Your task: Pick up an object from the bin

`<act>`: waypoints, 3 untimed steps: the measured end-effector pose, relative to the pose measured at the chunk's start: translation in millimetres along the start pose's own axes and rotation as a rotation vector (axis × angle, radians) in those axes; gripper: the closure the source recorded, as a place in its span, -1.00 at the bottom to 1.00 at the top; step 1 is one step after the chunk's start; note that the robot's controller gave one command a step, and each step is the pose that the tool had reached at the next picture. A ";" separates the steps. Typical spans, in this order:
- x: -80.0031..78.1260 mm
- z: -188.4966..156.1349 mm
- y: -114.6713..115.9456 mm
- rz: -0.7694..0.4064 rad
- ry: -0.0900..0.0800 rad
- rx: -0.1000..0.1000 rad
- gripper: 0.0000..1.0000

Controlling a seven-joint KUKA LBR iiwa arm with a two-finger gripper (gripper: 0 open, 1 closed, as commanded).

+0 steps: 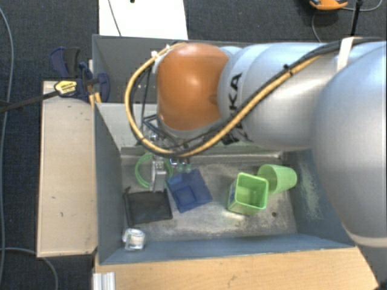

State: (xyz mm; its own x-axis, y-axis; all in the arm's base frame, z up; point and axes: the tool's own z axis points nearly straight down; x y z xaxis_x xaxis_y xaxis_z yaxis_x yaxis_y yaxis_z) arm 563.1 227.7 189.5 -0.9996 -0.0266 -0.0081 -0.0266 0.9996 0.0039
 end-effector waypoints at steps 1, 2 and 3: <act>-0.5 61.1 -8.2 -0.130 0.001 0.000 -1.00; 6.8 118.4 -17.4 -0.281 -0.002 -0.002 1.00; 6.8 118.4 -17.5 -0.281 -0.002 -0.001 1.00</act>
Offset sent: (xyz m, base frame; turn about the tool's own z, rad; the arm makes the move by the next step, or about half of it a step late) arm -0.0061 -0.0174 -0.1192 -0.2868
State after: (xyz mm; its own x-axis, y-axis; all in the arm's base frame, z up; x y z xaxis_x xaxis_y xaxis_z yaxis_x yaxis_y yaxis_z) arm 557.7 210.6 70.9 -0.9531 -0.3023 -0.0109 -0.3024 0.9532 0.0026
